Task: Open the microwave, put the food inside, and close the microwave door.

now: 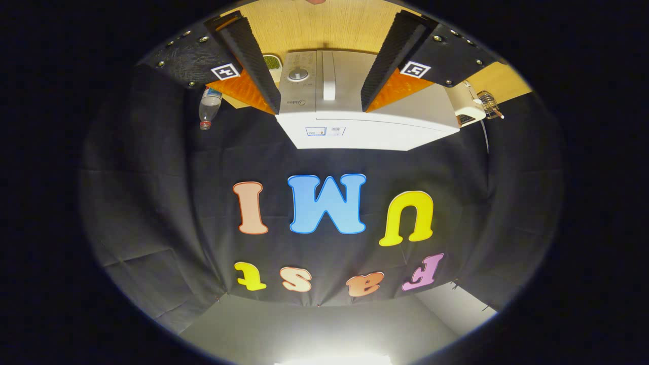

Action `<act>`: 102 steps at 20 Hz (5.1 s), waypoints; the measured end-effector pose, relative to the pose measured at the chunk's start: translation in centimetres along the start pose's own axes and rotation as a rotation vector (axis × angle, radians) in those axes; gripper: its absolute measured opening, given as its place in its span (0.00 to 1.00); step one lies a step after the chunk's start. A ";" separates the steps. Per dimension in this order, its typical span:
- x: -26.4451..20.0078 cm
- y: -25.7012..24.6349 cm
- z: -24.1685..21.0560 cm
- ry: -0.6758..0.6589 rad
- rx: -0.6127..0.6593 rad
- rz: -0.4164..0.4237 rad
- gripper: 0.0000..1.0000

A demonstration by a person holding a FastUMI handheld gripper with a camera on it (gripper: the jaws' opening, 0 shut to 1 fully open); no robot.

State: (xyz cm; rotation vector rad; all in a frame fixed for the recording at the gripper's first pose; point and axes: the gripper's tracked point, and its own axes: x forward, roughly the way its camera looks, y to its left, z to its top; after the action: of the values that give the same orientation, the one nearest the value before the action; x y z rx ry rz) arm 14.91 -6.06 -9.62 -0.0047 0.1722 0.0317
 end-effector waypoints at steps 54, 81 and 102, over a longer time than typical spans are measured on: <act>-8.7 12.6 -11.7 0.374 -0.012 0.043 0.21; -22.1 34.1 -10.9 0.328 0.077 0.560 0.34; -19.2 7.9 -14.5 0.369 0.142 0.086 1.00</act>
State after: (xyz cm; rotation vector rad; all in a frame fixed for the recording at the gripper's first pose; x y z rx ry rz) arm -6.74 1.10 -20.66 0.1396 0.5429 0.1045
